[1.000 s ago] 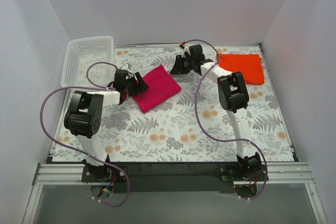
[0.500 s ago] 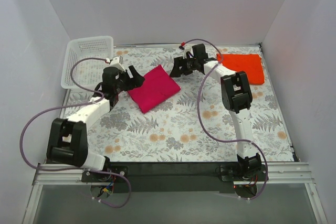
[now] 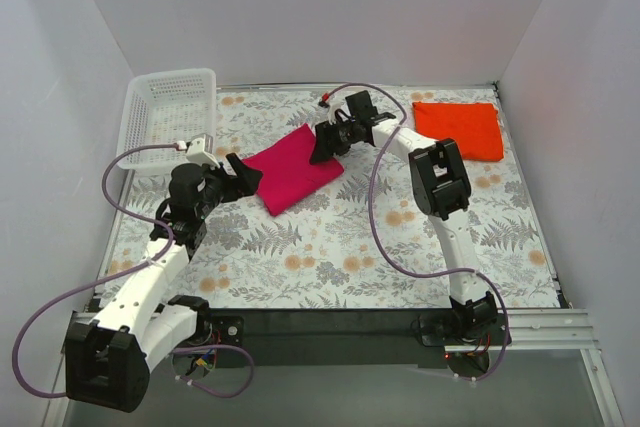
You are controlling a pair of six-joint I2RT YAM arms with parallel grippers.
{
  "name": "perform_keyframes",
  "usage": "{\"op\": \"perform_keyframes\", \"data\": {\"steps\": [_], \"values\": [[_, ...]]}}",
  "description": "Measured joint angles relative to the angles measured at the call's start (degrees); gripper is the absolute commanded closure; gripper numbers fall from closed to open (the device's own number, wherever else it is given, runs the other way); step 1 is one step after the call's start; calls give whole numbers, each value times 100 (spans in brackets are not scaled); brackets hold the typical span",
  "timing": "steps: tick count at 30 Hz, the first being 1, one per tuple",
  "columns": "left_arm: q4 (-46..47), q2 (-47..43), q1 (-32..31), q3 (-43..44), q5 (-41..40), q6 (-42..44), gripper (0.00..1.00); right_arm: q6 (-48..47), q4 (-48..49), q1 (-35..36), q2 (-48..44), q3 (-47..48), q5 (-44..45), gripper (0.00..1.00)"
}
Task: Fold and stack the t-shirts
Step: Neatly place the folded tshirt to the corner
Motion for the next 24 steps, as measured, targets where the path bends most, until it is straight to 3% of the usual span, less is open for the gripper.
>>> {"op": "perform_keyframes", "data": {"steps": [1, 5, 6, 10, 13, 16, 20, 24], "values": [[-24, -52, 0, -72, 9, -28, 28, 4, -28, 9, 0, -31, -13, 48], [-129, -131, 0, -317, 101, -138, 28, -7, -61, 20, -66, -321, -92, 85], [-136, -131, 0, -363, 138, -157, 28, -24, -55, 4, -109, -433, -122, 89], [-107, -125, 4, -505, 352, -286, 29, -11, -85, -131, -479, -1095, -205, 98], [76, 96, 9, -551, 658, -400, 31, -4, 0, -304, -1021, -1971, -155, 99], [339, 590, 9, -551, 1082, -562, 31, -7, 46, -555, -1738, -3025, 31, 92], [767, 1261, -37, -549, 1685, -855, 33, -153, 85, -802, -2529, -4059, 275, 65], [1272, 1829, -398, -400, 2048, -1200, 35, -393, 39, -925, -2865, -4310, 304, 41]]}}
